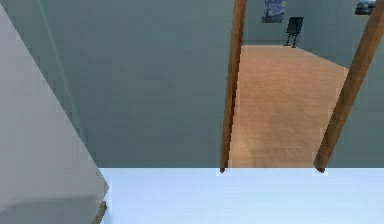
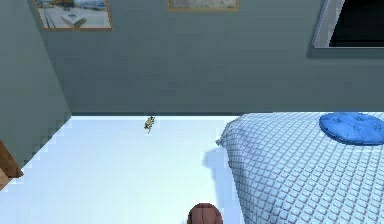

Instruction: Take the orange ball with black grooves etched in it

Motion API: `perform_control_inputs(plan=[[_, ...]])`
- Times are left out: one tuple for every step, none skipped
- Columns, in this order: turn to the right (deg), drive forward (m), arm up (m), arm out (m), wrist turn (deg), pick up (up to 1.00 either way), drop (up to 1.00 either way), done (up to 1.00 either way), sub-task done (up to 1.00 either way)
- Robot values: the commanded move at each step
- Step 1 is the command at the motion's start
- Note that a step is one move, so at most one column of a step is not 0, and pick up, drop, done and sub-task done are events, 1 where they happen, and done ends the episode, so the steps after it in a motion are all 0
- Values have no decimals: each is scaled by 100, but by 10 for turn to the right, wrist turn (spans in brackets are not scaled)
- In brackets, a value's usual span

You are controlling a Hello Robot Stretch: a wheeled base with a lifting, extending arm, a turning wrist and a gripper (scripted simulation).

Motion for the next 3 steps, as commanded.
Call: perform_control_inputs(plan=[[0,0,16,0,0,0,0,0,0],[0,0,0,36,0,0,0,0,0],[0,0,0,0,450,0,0,0,0]])
